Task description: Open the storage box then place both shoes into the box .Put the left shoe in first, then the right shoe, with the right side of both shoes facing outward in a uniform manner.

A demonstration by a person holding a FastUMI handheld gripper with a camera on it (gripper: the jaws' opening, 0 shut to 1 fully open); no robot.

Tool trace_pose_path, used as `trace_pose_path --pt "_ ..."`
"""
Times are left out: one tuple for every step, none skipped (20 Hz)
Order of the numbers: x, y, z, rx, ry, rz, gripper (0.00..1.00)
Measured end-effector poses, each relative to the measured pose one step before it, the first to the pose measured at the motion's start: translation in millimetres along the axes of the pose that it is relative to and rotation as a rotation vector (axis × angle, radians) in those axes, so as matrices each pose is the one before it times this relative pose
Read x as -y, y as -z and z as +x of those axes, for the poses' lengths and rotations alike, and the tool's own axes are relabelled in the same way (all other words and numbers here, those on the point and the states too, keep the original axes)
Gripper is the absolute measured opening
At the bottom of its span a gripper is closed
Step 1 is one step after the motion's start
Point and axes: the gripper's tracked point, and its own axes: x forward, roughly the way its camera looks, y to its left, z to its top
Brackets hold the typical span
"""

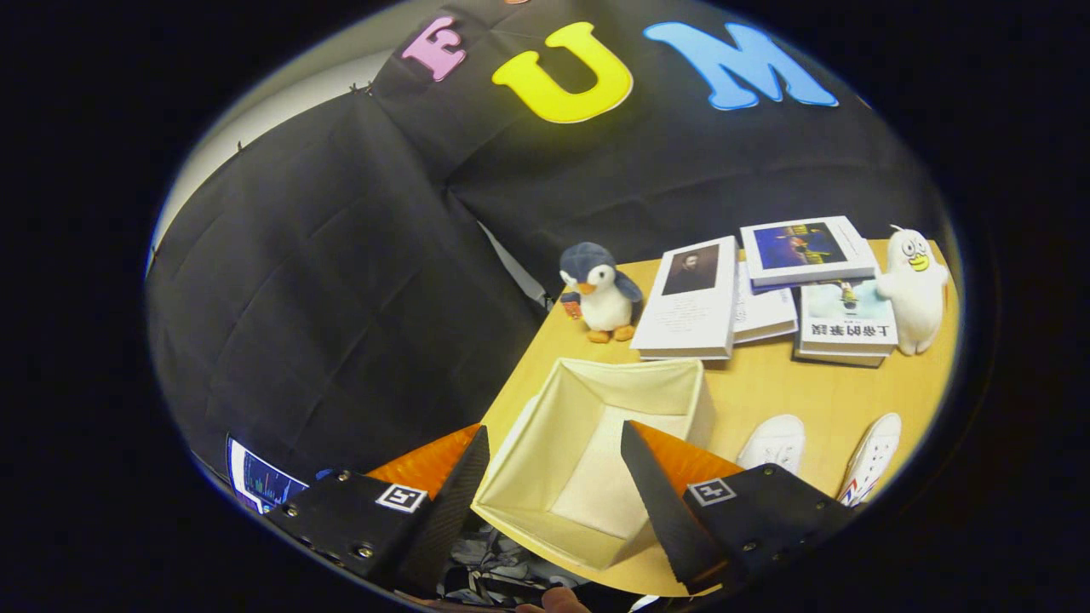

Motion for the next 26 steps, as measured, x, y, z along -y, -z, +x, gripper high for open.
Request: trace_pose_path --pt "13.87 4.94 -6.19 0.00372 0.02308 0.01252 0.96" --pt "13.11 4.01 -6.23 0.00088 0.02149 0.00754 0.96" --pt "12.32 2.90 -5.48 0.00166 0.01745 0.00511 0.96" --pt "12.14 3.83 -4.90 0.00071 0.01555 0.00509 0.96" --pt "15.83 5.74 -5.28 -0.00115 0.01726 0.01030 0.96" --pt "11.55 4.87 -3.23 -0.00334 0.01615 0.01458 0.96" --pt "11.98 5.22 -1.88 -0.00565 0.01791 0.01754 0.96" --pt "12.68 4.87 -1.69 -0.00722 0.02145 0.01728 0.96" --pt "12.13 4.80 -0.78 -0.00642 0.02131 0.01475 0.96" --pt "10.30 5.07 0.44 -0.00880 0.01607 0.01181 0.96" --pt "11.40 6.93 1.16 -0.01283 0.01439 0.00693 0.96" --pt "11.92 5.93 1.08 -0.01323 0.01749 0.00703 0.95" --pt "9.61 6.08 2.23 -0.01503 0.01123 0.00199 0.95" --pt "9.49 5.99 3.18 -0.01562 0.01507 0.00163 0.95" --pt "9.32 6.09 2.39 -0.01749 0.01453 -0.00315 0.95" --pt "9.45 6.67 4.98 -0.02006 0.01987 -0.00606 0.95" --pt "9.48 6.86 5.13 -0.02280 0.02157 -0.00598 0.95" --pt "6.09 6.06 6.10 -0.02156 0.01180 -0.00577 0.95" --pt "5.03 5.46 7.07 -0.01928 0.00989 -0.00571 0.93" --pt "4.80 4.76 7.21 -0.02003 0.01233 -0.00644 0.91" --pt "4.02 3.35 8.39 -0.01816 0.00900 -0.00916 0.91" --pt "3.55 3.46 7.97 -0.01798 0.00682 -0.00808 0.89" --pt "4.18 3.96 7.95 -0.01937 0.01237 -0.00947 0.89" --pt "4.95 3.99 7.56 -0.01838 0.01784 -0.01032 0.89" --pt "2.87 2.23 6.88 -0.01473 0.01221 -0.01235 0.87" --pt "3.60 1.70 6.59 -0.01435 0.01286 -0.01330 0.87"
